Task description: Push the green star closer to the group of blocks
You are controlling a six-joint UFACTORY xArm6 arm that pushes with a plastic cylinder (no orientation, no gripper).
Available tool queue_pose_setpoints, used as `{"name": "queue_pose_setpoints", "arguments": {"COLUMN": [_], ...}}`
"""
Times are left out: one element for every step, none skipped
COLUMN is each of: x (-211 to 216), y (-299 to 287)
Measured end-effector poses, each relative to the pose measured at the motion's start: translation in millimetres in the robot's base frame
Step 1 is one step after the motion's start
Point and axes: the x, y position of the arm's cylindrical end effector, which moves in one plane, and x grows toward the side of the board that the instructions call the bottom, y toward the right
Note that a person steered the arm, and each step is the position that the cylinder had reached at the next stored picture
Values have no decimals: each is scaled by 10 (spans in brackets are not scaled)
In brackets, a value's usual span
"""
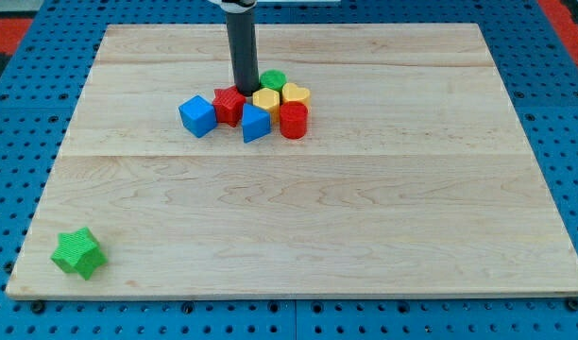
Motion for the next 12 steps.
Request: {"name": "queue_pose_setpoints", "arguments": {"x": [-236,-150,-303,1,719,848,1355,2600,3042,2566,2258,1871], "y": [298,409,-486,-1719,-2411,-2431,-2425,-2423,-2228,-1508,-646,-107]}}
